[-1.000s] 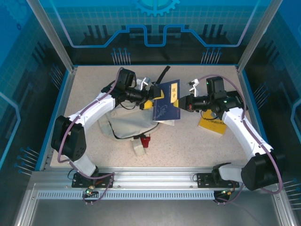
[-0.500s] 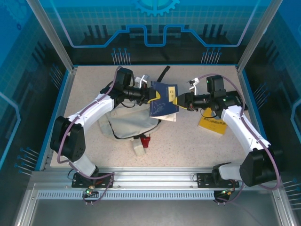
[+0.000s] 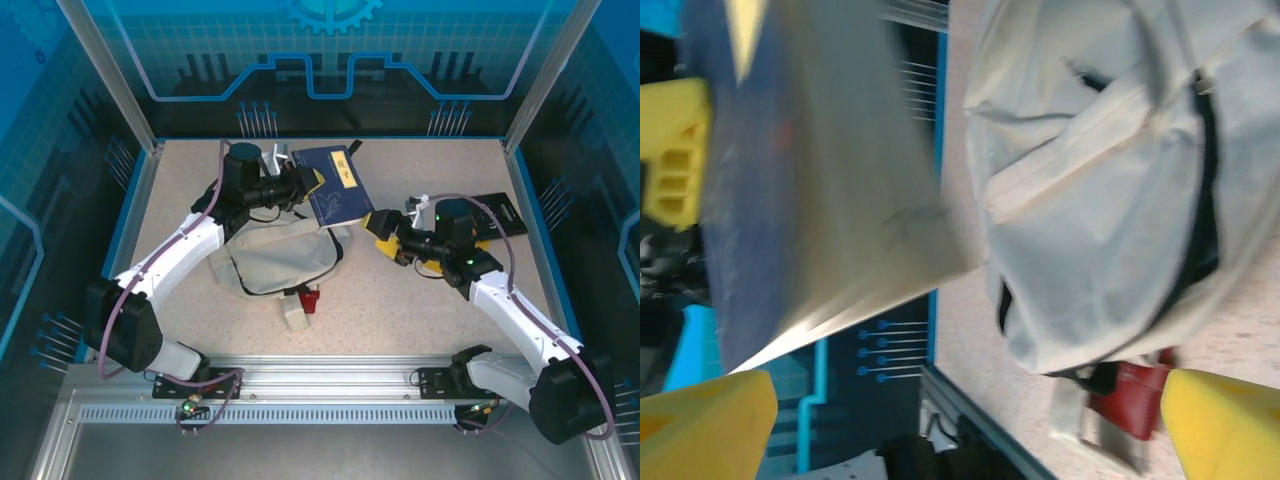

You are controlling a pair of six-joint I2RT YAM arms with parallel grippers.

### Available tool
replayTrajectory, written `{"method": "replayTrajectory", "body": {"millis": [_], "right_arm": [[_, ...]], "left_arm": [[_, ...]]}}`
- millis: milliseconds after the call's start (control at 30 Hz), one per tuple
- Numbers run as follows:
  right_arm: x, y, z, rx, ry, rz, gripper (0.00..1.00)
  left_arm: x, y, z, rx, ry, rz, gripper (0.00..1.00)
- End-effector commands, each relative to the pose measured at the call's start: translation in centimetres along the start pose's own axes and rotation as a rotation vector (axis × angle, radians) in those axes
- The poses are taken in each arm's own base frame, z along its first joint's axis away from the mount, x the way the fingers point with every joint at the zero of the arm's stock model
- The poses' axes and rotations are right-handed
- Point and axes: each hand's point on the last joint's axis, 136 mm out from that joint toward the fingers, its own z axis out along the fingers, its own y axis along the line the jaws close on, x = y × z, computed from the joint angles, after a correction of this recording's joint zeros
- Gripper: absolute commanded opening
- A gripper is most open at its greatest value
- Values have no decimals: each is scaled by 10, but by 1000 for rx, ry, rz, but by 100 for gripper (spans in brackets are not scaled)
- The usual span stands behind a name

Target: Pack the student bag

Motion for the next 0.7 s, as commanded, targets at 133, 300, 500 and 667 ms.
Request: {"method": "replayTrajectory", "body": {"millis": [133, 300, 500, 667], "right_arm": [[-8, 68, 17, -231, -143, 45, 100], [-11, 76, 41, -282, -149, 107, 100], [-20, 79, 62, -357, -147, 155, 99], [-28, 71, 69, -365, -178, 187, 89]], "left_arm": [[-25, -8, -6, 61, -150, -123, 7], [-24, -8, -6, 75, -157, -143, 7], [-24, -2, -7, 81, -171, -169, 7], [-21, 2, -8, 75, -167, -174, 7]]}}
